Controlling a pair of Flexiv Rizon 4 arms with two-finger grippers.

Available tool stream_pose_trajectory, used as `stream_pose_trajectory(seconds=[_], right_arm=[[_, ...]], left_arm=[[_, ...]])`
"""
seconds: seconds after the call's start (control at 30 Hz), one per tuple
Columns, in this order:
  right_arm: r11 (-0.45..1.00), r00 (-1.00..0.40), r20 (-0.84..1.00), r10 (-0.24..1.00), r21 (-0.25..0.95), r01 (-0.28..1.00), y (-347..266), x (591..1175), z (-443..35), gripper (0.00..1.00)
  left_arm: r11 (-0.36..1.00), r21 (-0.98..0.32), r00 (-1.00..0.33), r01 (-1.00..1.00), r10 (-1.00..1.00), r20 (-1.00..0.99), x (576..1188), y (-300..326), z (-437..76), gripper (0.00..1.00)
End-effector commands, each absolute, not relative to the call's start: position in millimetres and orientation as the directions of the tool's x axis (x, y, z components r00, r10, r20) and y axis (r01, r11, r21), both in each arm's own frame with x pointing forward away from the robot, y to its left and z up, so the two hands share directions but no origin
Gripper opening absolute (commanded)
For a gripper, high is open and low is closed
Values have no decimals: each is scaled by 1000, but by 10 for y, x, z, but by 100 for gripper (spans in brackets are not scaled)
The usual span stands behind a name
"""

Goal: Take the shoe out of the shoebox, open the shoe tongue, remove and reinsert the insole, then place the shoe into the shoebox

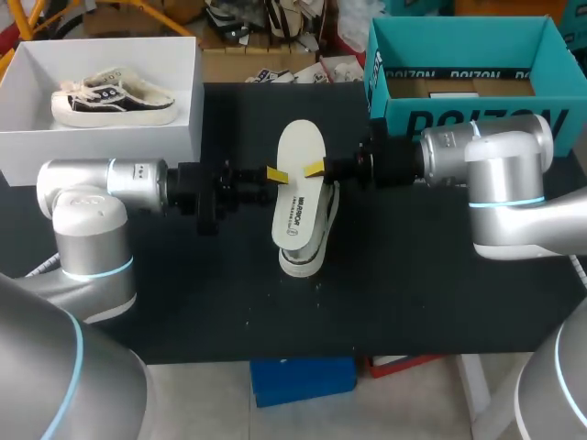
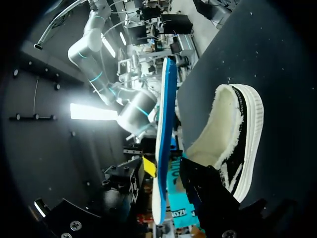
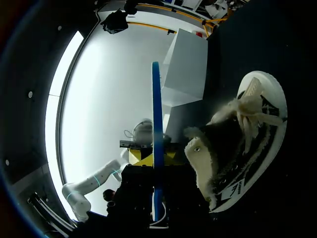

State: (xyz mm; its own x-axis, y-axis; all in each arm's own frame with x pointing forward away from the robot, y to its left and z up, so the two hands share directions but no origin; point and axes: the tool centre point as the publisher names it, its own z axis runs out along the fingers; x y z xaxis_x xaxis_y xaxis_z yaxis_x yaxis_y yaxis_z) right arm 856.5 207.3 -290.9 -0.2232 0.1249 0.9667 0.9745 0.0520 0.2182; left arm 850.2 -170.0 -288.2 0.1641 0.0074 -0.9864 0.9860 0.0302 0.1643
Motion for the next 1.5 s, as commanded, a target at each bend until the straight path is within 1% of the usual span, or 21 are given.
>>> stream_pose_trajectory(seconds=[0.03, 0.33, 0.47, 0.5, 0.53, 0.73, 0.8, 0.83, 0.87, 0.9, 1.07, 1.1, 1.13, 1.2, 1.27, 1.37, 1.5], right_arm=[[52, -222, 967, 127, 217, 975, 2077, 8564, -2910, 0], [52, -222, 967, 127, 217, 975, 2077, 8564, -2910, 0], [52, -222, 967, 127, 217, 975, 2077, 8564, -2910, 0], [52, -222, 967, 127, 217, 975, 2077, 8564, -2910, 0], [52, -222, 967, 127, 217, 975, 2077, 8564, -2910, 0], [52, -222, 967, 127, 217, 975, 2077, 8564, -2910, 0], [52, -222, 967, 127, 217, 975, 2077, 8564, -2910, 0], [52, -222, 967, 127, 217, 975, 2077, 8564, -2910, 0], [52, -222, 967, 127, 217, 975, 2077, 8564, -2910, 0], [52, -222, 967, 127, 217, 975, 2077, 8564, -2910, 0], [52, -222, 967, 127, 217, 975, 2077, 8564, -2910, 0], [41, -218, 968, 123, 214, 976, 2067, 8563, -2905, 4], [23, -214, 968, 127, 213, 977, 2055, 8563, -2899, 100], [14, -212, 967, 140, 212, 977, 2038, 8553, -2861, 100], [-15, -185, 967, 177, 191, 982, 2013, 8535, -2820, 100], [-73, -148, 965, 215, 167, 983, 1953, 8489, -2741, 100], [-108, -143, 948, 284, 179, 978, 1875, 8376, -2632, 100]], left_arm=[[23, 169, 169, 985, 9, -986, 8516, -1767, -2888, 45], [2, 180, 180, 984, 12, -984, 8497, -1851, -2884, 37], [2, 178, 177, 984, 13, -984, 8506, -1875, -2888, 32], [2, 178, 178, 984, 14, -984, 8506, -1881, -2887, 22], [3, 178, 178, 984, 16, -984, 8509, -1888, -2887, 17], [-1, 180, 179, 984, 28, -983, 8525, -1922, -2904, 14], [-3, 181, 181, 984, 30, -983, 8525, -1933, -2908, 15], [-3, 182, 182, 983, 31, -983, 8526, -1937, -2909, 12], [-3, 183, 183, 983, 32, -983, 8528, -1943, -2910, 3], [-3, 184, 184, 983, 34, -982, 8529, -1945, -2911, 0], [7, 190, 189, 982, 57, -980, 8521, -1927, -2898, 0], [18, 194, 192, 981, 77, -978, 8516, -1913, -2889, 0], [23, 195, 192, 981, 89, -977, 8507, -1894, -2881, 0], [28, 204, 199, 979, 122, -972, 8474, -1850, -2854, 0], [27, 187, 182, 982, 133, -974, 8424, -1798, -2820, 0], [-11, 171, 171, 985, 130, -977, 8276, -1732, -2776, 0], [-38, 143, 148, 989, 174, -974, 8065, -1655, -2769, 0]])
